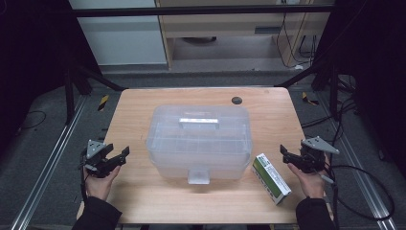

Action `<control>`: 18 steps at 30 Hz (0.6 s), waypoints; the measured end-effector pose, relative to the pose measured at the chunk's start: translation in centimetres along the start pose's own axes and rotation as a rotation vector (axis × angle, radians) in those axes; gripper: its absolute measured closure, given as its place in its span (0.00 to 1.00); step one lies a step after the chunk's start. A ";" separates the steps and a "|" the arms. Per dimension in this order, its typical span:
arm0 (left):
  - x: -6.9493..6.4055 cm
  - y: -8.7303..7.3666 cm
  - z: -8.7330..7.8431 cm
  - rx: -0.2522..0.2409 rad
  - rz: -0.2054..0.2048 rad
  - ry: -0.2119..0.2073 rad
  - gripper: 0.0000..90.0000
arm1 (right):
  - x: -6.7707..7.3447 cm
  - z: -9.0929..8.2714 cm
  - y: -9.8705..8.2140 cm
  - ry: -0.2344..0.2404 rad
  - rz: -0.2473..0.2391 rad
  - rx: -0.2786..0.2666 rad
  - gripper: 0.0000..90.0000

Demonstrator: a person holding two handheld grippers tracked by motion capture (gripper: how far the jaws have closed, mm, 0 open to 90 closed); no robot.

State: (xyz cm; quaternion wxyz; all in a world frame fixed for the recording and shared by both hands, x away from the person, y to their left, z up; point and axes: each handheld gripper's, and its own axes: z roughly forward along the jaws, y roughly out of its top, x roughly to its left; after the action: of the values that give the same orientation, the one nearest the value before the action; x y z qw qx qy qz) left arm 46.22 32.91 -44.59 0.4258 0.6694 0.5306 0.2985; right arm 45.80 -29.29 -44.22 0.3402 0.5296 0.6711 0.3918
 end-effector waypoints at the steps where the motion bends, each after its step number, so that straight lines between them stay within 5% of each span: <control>1: 0.0 0.0 0.0 -0.002 0.004 -0.007 0.39 | 0.1 -0.1 0.1 -0.004 -0.010 0.005 0.22; 6: -0.2 0.4 -0.4 -0.024 0.050 -0.021 0.47 | 0.5 -0.5 0.6 0.007 -0.024 -0.015 0.22; 18: -0.3 1.9 -0.8 0.006 0.095 -0.085 0.41 | 1.0 -0.6 1.4 0.049 -0.026 -0.029 0.22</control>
State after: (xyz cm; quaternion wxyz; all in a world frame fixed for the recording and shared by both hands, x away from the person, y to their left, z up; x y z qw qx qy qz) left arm 46.29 32.68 -42.51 0.4312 0.7073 0.4806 0.2878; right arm 45.66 -28.22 -42.74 0.3365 0.5061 0.6802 0.4099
